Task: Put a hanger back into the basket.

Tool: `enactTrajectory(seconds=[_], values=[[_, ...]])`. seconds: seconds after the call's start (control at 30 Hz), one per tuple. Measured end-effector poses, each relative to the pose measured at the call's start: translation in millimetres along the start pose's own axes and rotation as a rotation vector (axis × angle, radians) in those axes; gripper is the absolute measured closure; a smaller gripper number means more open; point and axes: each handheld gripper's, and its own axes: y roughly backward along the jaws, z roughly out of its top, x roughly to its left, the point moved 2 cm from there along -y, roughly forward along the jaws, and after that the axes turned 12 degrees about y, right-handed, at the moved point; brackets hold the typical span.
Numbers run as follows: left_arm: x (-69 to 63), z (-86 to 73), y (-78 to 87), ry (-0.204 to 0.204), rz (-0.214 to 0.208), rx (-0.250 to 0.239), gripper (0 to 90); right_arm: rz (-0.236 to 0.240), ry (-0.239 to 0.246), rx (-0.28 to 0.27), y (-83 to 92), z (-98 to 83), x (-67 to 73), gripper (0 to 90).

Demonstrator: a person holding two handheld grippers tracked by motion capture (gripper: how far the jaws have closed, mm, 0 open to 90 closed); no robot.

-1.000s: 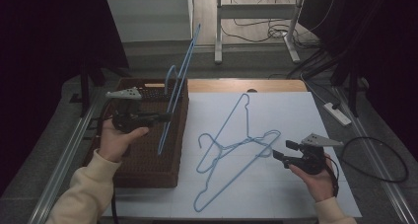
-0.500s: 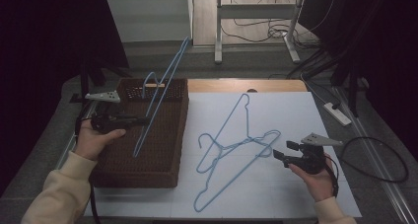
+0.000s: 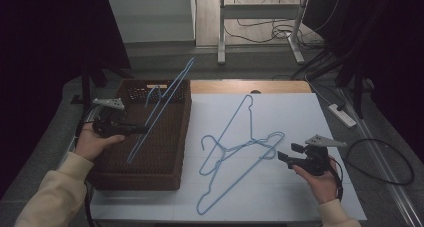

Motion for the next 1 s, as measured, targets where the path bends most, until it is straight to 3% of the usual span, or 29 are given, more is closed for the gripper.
enactTrajectory(seconds=[0.27, 0.6, 1.0], values=[[10.1, -2.7, -2.4, -0.008, 0.027, 0.053, 87.3, 0.003, -0.001, 0.007, -0.8, -1.0, 0.5, 31.5], [31.4, -15.0, 7.7, 0.034, 0.052, 0.05, 87.3, 0.001, 0.001, 0.01, -2.2, -1.3, 0.9, 31.5], [46.8, -30.8, 6.5, 0.038, 0.052, 0.078, 87.3, 0.006, 0.001, 0.015, -3.6, -1.5, 1.9, 31.5]])
